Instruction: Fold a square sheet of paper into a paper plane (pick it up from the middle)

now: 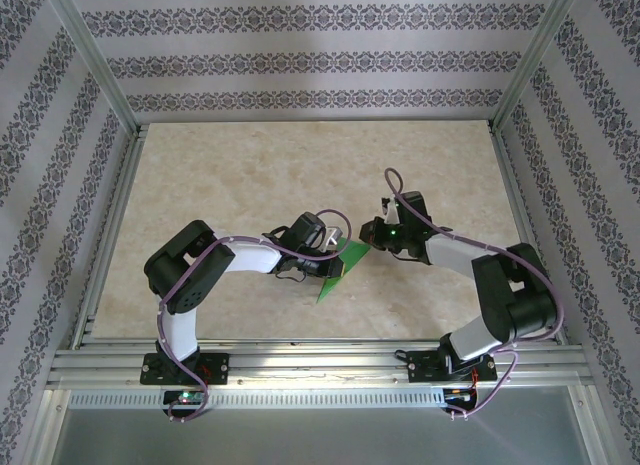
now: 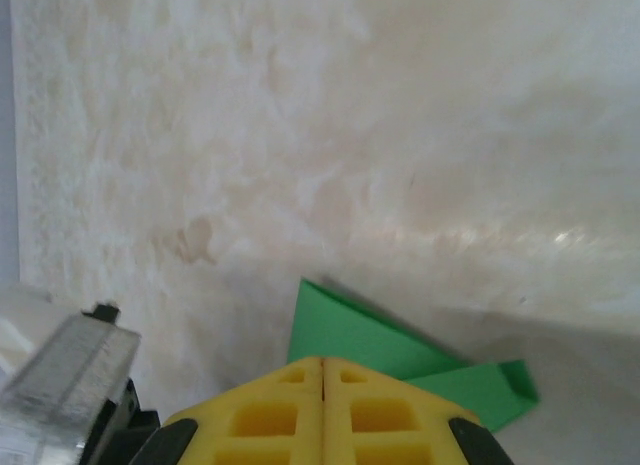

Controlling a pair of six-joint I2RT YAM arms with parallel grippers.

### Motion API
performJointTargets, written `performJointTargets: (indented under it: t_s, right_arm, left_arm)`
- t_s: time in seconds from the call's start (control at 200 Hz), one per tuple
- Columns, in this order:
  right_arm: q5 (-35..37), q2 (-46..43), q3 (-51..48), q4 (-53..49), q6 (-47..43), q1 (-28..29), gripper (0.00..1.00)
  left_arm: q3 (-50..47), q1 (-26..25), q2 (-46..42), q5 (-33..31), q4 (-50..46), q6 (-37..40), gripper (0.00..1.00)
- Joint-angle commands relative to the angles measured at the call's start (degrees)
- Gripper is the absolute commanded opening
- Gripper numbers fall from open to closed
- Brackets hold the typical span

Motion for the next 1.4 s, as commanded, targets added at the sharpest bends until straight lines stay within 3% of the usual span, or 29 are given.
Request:
performJointTargets:
  t_s: [0.0,0.285,0.814,1.279,1.394]
  right_arm:
    - [-3.31,1.64,-0.14,-0.39,-0.42,1.64,0.03]
    - [3.13,3.75,-4.09,1.15,1.54,1.54,0.00]
    - [4.12,6.12,-4.10,-2.49,0.29,-0.13,0.00]
    - [4.85,6.21,-3.57,-4.40,0.02,0.22,0.00]
    - [4.96,6.46,-3.63,-4.49,0.11,0.27,0.00]
  left_arm:
    - [-2.09,0.38,0.44,-1.07,-4.81,-0.38,0.00]
    - [-1.71,0.38,0.55,-0.55,-5.06,-0.45,0.00]
    - [2.44,0.29,-4.29,0.48,-6.47,-0.27,0.04]
    - [10.14,-1.68,3.29,5.62,-8.79,2.01,0.05]
    - [10.46,-1.93,4.42,3.47,-12.25,2.75,0.05]
